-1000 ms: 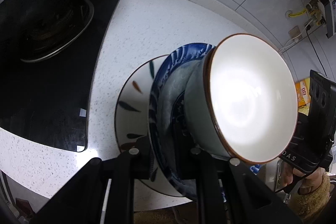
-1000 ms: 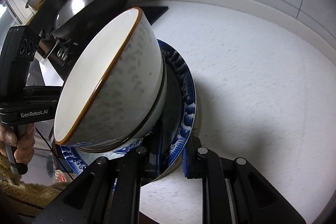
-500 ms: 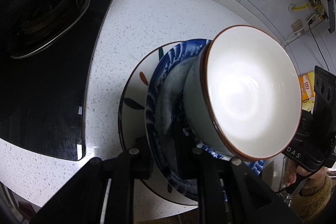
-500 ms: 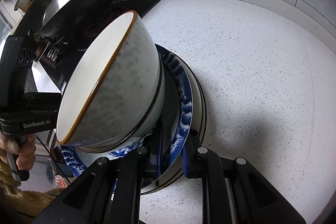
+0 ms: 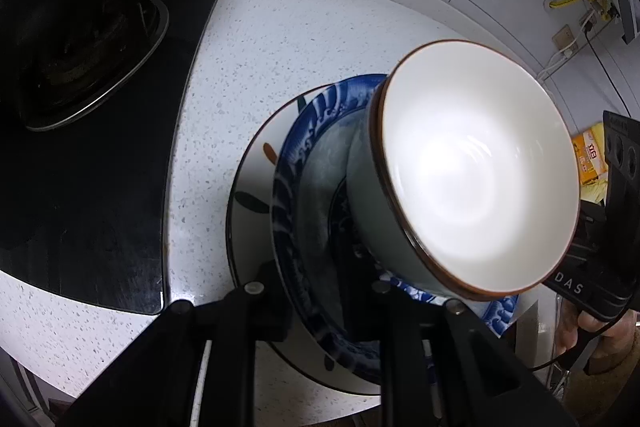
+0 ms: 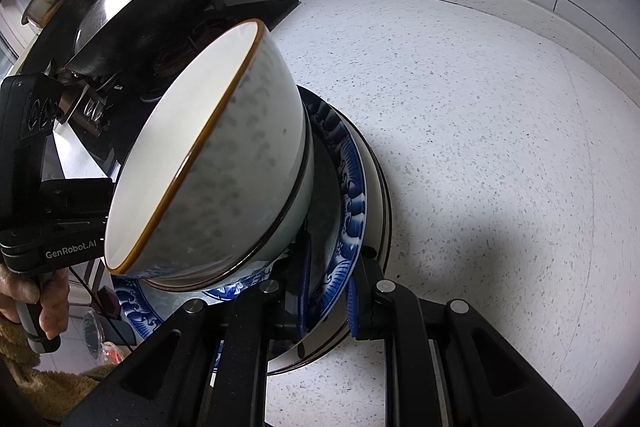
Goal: Organize plates and bowls
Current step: 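Grasp the nested bowls with both grippers and carry them onto the plate stack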
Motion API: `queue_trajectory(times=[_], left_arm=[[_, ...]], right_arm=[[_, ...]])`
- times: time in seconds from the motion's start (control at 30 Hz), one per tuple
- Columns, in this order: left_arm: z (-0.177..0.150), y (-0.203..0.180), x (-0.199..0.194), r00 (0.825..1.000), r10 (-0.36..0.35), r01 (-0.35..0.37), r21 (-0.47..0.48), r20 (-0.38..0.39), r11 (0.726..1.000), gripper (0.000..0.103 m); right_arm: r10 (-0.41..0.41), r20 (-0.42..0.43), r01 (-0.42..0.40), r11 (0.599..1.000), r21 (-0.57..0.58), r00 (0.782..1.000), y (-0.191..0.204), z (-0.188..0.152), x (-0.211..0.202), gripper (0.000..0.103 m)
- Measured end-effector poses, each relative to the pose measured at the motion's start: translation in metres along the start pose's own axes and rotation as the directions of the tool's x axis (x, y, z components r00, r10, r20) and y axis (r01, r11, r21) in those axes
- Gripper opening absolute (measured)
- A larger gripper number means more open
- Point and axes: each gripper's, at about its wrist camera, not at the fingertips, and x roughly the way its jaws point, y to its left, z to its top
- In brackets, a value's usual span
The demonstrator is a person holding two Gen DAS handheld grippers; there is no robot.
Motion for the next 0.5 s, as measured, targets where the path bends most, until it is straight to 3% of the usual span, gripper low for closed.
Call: queue_trajectory(times=[0.5], left_arm=[[0.0079, 0.002, 0.0069, 1.0, -0.012, 0.012, 0.033, -0.003, 0.999, 0.019]], right_arm=[[-0.057, 0.053, 0.054, 0.997, 0.056, 0.997, 0.0065, -0.0061, -0.0011, 0.014]])
